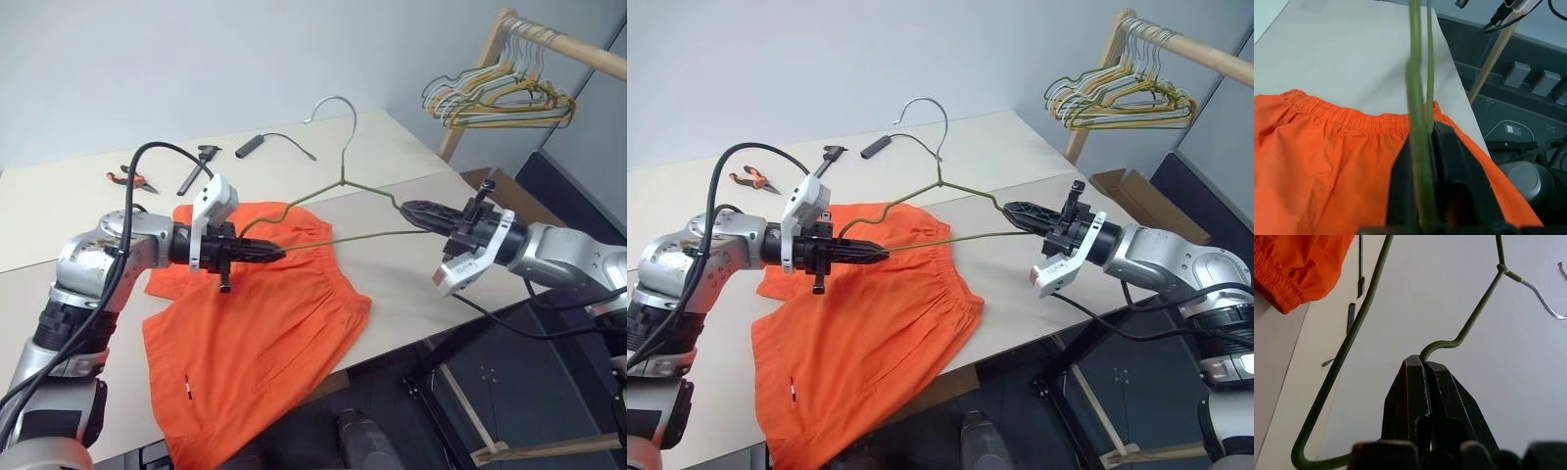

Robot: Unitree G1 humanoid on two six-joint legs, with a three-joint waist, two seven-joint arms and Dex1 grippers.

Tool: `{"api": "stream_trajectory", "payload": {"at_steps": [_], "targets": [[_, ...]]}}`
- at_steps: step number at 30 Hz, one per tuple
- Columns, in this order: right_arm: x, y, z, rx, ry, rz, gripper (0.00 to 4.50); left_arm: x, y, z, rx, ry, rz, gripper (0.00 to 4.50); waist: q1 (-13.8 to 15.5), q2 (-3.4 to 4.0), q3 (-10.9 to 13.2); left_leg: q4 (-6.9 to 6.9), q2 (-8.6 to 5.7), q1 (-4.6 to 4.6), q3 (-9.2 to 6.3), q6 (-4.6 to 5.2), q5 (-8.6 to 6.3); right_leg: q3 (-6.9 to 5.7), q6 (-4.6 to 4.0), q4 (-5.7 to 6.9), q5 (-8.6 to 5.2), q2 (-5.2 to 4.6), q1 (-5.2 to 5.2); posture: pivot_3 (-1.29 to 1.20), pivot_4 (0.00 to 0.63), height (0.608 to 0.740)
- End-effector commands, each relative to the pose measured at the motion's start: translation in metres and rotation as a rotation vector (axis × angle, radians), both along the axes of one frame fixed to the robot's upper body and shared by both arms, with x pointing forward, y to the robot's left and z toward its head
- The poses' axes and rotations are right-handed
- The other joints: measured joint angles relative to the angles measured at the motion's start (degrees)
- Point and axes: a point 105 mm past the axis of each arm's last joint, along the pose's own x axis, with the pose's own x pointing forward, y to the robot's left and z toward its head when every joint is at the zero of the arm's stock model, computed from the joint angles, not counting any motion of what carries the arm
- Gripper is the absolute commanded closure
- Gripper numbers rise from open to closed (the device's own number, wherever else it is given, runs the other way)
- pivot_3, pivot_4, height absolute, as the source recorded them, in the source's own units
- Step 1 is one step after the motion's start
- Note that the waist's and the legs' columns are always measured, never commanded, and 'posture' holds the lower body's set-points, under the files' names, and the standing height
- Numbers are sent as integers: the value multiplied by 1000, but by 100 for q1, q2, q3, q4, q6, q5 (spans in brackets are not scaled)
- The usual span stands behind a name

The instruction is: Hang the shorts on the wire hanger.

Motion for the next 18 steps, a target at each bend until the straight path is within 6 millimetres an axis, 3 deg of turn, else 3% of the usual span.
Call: {"api": "stream_trajectory", "payload": {"at_steps": [1, 3, 7, 14, 16, 18], "targets": [[-2, 3, 19, 24, -61, 30, 4500, 1, -2, 9, 13, -63, 5, 4479, -4, 0, 0, 0, 0, 0, 0, 0, 0, 0, 0, 0, 0, 0, 0, -165, 30, 740], [-4, 4, 18, 18, -46, 45, 4500, 5, -3, 10, 18, -78, 28, 4479, -4, 0, 0, 0, 0, 0, 0, 0, 0, 0, 0, 0, 0, 0, 0, -166, 30, 740], [-11, 6, 11, 9, 19, 83, 3482, 7, -3, 14, -16, -77, 42, 4500, -9, 0, 0, 0, 0, 0, 0, 0, 0, 0, 0, 0, 0, 0, 0, -168, 32, 740], [-22, 1, 9, 47, 157, 90, 996, 8, 12, 5, 22, -88, 95, 4500, -19, 0, 0, 0, 1, 2, 0, 1, -1, 2, 1, 1, 1, -2, 1, -171, 39, 740], [-22, -4, 8, 102, 272, 51, 276, 3, 15, 4, 30, -112, 73, 4500, -25, 0, 0, 0, 3, 3, 0, 1, -1, 3, 1, 1, 1, -1, 1, -163, 40, 740], [-24, -10, 4, 173, 466, -3, 29, -6, 16, 4, 37, -164, 7, 4500, -17, 0, 0, 0, 7, 4, -1, 2, -1, 2, 1, 1, 1, 0, 3, -157, 40, 740]]}}
